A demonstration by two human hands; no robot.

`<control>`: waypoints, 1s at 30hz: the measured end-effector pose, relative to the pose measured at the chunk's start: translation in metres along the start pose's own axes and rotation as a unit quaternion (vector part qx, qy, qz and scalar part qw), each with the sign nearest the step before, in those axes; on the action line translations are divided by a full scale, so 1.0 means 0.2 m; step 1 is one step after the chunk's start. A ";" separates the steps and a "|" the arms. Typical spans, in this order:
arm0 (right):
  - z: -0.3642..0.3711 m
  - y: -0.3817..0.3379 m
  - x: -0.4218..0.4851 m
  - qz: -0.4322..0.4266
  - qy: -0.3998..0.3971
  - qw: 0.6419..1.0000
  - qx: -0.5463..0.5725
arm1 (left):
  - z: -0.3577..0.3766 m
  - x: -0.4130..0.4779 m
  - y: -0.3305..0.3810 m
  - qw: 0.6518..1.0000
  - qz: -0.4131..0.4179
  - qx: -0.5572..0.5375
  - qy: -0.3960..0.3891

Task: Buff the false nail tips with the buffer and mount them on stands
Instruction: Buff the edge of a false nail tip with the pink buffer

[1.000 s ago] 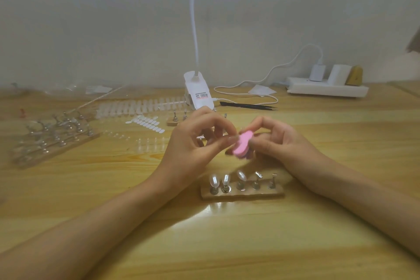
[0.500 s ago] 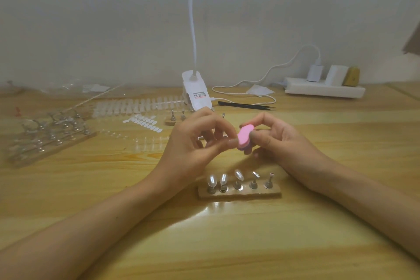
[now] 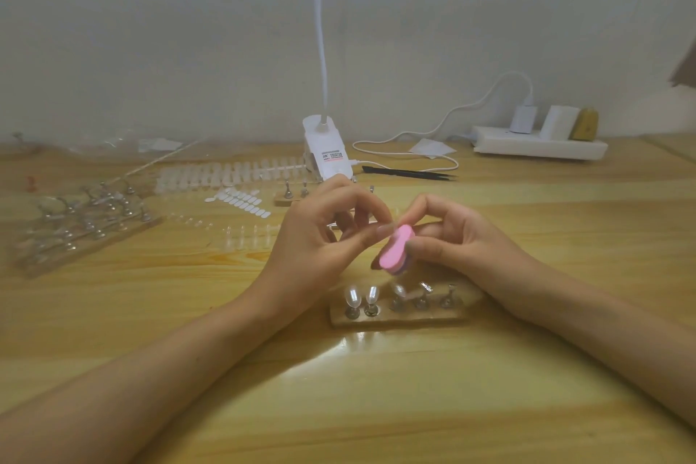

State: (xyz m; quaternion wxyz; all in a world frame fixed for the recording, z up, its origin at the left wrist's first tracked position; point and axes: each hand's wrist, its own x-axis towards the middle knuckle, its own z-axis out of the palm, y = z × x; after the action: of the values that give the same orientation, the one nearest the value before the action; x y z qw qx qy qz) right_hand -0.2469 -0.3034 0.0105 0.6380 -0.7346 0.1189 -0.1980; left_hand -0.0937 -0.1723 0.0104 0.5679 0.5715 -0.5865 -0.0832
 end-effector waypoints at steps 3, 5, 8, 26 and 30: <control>0.00 0.00 0.00 -0.006 0.023 1.000 0.000 | 0.00 0.00 0.00 1.000 -0.006 -0.005 0.002; 0.00 0.00 0.00 0.011 -0.014 1.000 0.006 | 0.00 0.00 0.00 1.000 -0.005 0.000 0.001; -0.01 0.00 0.01 -0.001 0.034 0.999 0.026 | 0.00 0.00 0.00 1.000 -0.007 0.002 0.001; -0.01 0.01 0.01 -0.007 0.041 0.999 0.013 | 0.00 0.00 0.01 1.000 -0.008 0.003 0.000; -0.01 0.00 0.01 -0.005 0.009 1.000 0.008 | 0.00 0.00 0.02 1.000 0.004 0.011 -0.009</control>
State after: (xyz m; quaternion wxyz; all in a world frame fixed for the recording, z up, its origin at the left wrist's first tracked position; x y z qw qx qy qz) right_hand -0.2456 -0.3060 0.0101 0.6419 -0.7282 0.1194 -0.2081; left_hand -0.0963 -0.1715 0.0126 0.5568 0.5749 -0.5943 -0.0795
